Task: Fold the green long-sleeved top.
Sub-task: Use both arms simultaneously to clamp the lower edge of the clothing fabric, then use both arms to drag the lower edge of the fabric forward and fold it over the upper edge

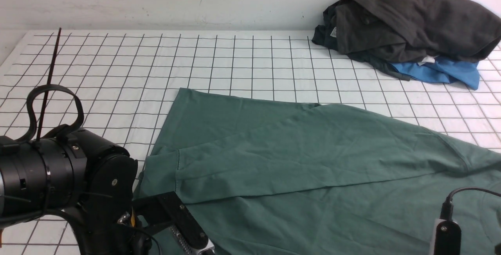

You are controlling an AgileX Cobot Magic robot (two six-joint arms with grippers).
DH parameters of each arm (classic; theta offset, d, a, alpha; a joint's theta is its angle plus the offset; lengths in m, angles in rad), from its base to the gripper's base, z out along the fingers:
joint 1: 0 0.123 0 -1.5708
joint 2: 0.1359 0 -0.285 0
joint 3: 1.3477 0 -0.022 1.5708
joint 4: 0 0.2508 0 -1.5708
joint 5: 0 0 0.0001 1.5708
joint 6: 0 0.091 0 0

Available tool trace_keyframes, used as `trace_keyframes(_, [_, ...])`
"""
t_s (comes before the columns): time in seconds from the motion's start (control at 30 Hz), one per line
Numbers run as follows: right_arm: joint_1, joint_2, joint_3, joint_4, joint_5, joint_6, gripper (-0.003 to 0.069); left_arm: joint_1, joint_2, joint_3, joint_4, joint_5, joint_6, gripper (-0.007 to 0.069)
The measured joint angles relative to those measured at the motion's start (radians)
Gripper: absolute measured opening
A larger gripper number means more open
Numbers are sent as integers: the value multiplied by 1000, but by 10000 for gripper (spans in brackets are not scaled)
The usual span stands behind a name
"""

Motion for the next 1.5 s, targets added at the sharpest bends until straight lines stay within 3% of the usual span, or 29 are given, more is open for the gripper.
trace_keyframes(0.2, [0, 66, -2, -13, -44, 10, 204, 0, 0, 0, -2, 0, 1, 2])
trace_keyframes(0.23, [0, 67, -2, -13, -43, 8, 204, 0, 0, 0, -2, 0, 1, 2])
trace_keyframes(0.27, [0, 67, -4, -12, -41, -3, 141, 0, 0, 1, -2, 4, 1, 2])
trace_keyframes(0.33, [0, 67, -20, 2, -9, -32, 52, 0, 0, 1, -2, 4, 1, 2])
trace_keyframes(0.4, [0, 59, -51, 33, 41, -74, 17, 0, 0, 1, -2, 4, 1, 2])
trace_keyframes(0.67, [-43, 38, -259, 116, 222, -197, 10, 1, 0, -66, 6, 75, 0, 2])
trace_keyframes(0.87, [-213, 70, -455, 122, 238, -253, 10, 65, 0, -236, 21, 146, -20, 2])
trace_keyframes(0.93, [-291, 122, -540, 140, 238, -276, 10, 132, 5, -352, 37, 163, -15, 2])
trace_keyframes(1.13, [-391, 291, -741, 192, 237, -297, 10, 254, 109, -632, 39, 197, 45, 3])
trace_keyframes(1.37, [-451, 508, -984, 296, 253, -335, 10, 319, 327, -943, 39, 215, 93, 3])
trace_keyframes(1.5, [-465, 614, -1088, 297, 257, -338, 10, 327, 449, -1087, 39, 215, 101, 3])
